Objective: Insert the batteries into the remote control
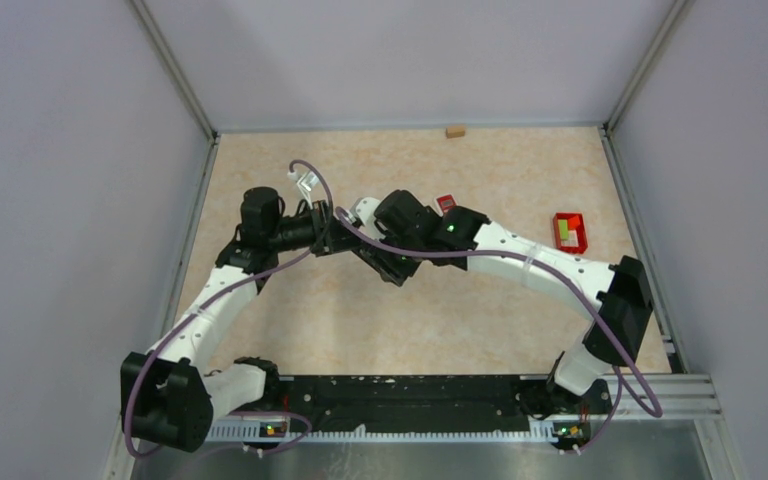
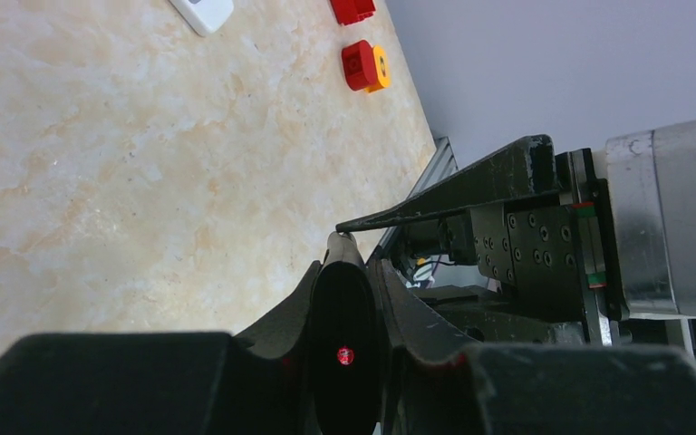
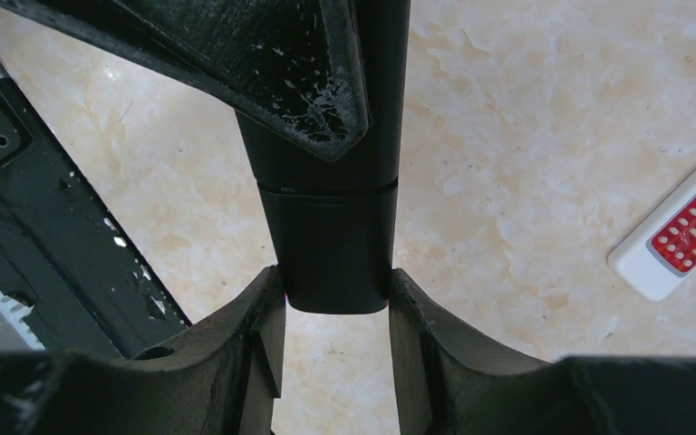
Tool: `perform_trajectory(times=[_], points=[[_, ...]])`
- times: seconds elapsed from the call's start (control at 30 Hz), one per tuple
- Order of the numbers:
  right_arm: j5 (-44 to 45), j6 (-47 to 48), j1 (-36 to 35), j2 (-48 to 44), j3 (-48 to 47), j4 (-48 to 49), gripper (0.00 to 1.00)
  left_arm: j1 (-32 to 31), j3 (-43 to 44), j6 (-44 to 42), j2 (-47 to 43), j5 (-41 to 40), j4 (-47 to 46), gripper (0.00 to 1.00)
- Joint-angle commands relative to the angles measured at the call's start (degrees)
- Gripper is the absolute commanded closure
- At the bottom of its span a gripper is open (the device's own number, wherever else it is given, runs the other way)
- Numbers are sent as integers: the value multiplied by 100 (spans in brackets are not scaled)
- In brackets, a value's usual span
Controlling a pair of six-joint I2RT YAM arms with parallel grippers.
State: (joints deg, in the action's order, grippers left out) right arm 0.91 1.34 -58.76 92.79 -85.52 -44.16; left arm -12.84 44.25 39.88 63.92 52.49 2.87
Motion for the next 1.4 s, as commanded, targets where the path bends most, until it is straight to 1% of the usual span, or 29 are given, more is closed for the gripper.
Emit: perform_trajectory(times=[0.0,0.13,0.27,0.37,0.47,0.6,0.8,1.03,1.37], points=[[-70,-81,99,-1,-139,646,70,-102,219,215,-95,1314,-465,100],[-293,-17,107,17,-156,725,67,-105,144,327,-76,1387,-635,100],[-327,5,103,154,-294,640,65,-103,34,592,-101,1445,-949,100],[-232,39,107,242,-342,641,65,-102,-34,815,-100,1513,-1224,100],[-203,124,101,221,-254,780,67,-97,-12,1045,-39,1515,-1231,100],[-242,195,110,155,-154,901,67,-94,52,1285,97,1636,-1229,100],[-346,130,103,366,-439,418,65,-101,7,1615,202,1703,-1299,100],[-393,15,103,475,-668,94,65,-102,-322,2475,367,1885,-2049,100],[-326,-20,104,526,-935,-121,64,-96,-474,2944,522,1852,-2503,100]])
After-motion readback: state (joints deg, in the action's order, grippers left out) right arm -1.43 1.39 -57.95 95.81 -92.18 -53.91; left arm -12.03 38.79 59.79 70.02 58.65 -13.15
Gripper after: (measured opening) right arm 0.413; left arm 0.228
